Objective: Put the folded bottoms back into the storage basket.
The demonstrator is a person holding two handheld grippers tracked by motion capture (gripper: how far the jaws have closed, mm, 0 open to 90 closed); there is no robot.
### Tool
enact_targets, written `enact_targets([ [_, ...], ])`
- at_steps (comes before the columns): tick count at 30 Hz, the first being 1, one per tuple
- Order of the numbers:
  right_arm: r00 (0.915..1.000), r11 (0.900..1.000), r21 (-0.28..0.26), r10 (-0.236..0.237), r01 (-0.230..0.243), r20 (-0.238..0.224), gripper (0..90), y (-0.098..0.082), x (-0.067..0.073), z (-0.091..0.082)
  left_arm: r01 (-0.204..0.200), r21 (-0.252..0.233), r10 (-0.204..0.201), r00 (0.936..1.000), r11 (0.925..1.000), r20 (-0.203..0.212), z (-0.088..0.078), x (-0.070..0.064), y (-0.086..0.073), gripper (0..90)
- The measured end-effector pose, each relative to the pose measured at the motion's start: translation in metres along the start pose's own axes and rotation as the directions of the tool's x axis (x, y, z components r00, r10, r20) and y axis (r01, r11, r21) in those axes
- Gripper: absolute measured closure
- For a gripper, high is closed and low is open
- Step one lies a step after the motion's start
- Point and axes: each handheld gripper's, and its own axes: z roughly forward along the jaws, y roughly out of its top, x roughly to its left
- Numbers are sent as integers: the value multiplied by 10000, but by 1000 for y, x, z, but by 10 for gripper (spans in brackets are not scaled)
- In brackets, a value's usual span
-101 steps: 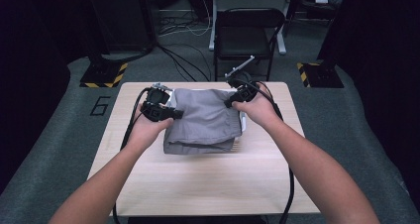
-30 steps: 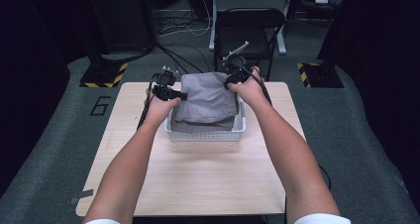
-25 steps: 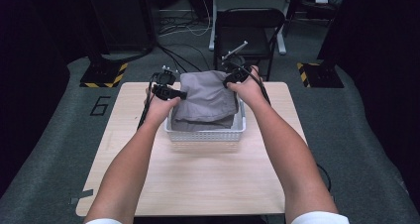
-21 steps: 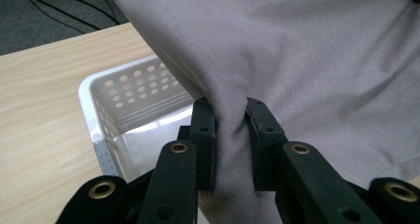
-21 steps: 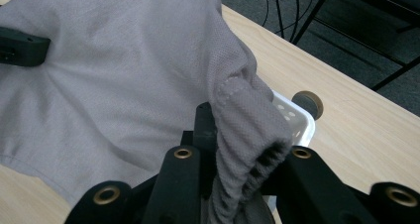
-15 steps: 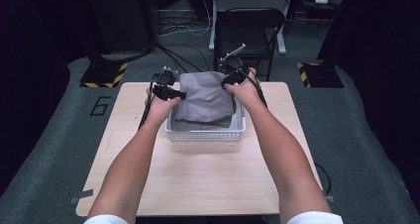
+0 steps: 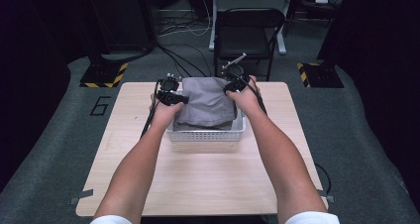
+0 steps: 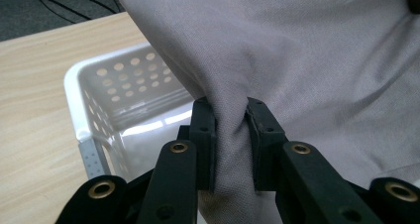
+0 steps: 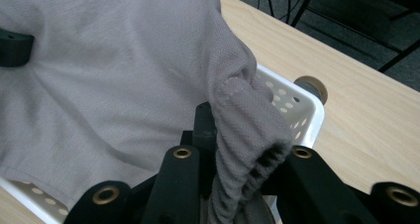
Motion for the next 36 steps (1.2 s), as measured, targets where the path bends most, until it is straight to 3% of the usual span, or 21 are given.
enact_targets([
  [16, 9999, 9999, 124, -113, 112, 22, 758, -13, 12, 21, 304, 113, -302, 9994, 9995, -178, 10, 5, -20, 762],
  [23, 9999, 9997, 215, -123, 123, 5, 750, -16, 13, 27, 119, 241, -114, 9997, 9996, -194, 14, 2, -23, 761],
  [36, 10000, 9994, 340, -59, 59, -3, 734, -20, 9, 32, 272, 275, -269, 9996, 9993, -109, 19, 0, -24, 760],
])
